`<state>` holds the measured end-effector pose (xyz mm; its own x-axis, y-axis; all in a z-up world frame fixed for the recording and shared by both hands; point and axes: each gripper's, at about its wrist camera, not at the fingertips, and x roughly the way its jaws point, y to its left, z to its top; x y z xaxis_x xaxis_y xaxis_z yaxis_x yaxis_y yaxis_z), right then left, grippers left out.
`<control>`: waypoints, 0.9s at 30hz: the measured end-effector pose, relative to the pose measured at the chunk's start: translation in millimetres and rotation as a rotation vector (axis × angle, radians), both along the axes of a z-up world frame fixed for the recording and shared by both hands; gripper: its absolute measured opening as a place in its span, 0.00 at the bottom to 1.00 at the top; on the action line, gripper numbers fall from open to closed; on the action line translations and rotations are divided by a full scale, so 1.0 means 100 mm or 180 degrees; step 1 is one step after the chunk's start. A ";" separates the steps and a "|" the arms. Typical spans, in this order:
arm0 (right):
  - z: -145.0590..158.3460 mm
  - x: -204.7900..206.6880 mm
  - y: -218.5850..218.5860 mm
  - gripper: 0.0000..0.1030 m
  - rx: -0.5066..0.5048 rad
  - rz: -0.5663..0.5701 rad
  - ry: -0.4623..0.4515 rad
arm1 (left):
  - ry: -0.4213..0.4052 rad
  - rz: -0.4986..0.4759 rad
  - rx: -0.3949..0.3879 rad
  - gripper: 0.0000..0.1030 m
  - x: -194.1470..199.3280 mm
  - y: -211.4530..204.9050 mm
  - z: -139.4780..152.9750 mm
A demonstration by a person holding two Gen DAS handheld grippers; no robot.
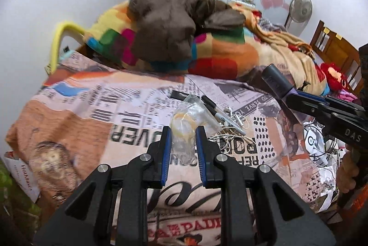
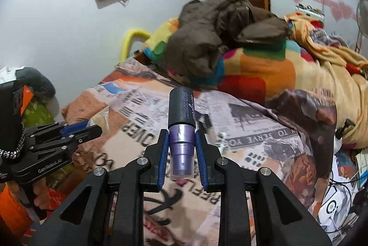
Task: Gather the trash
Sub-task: 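Grasp the clear plastic wrapper with the left gripper while the right holds the marker, then carry the marker and wrapper with both tools over the white bin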
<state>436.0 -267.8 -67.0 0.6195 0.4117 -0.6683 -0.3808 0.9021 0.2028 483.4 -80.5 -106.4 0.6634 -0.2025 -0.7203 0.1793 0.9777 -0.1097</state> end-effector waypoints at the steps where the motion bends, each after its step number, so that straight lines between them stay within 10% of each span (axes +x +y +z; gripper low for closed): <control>1: 0.04 -0.04 0.03 0.21 -0.0004 0.0025 -0.0025 | -0.0026 0.0021 0.0007 0.20 -0.07 0.05 0.06; 27: 0.47 -1.35 2.17 0.21 0.0149 0.1268 -0.0218 | -0.0391 0.1136 -0.0054 0.20 -2.25 2.19 0.61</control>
<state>300.8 -51.2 -20.4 0.4478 0.6575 -0.6059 -0.7128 0.6717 0.2021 258.8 139.0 -45.3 0.7755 0.0459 -0.6297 -0.1596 0.9792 -0.1252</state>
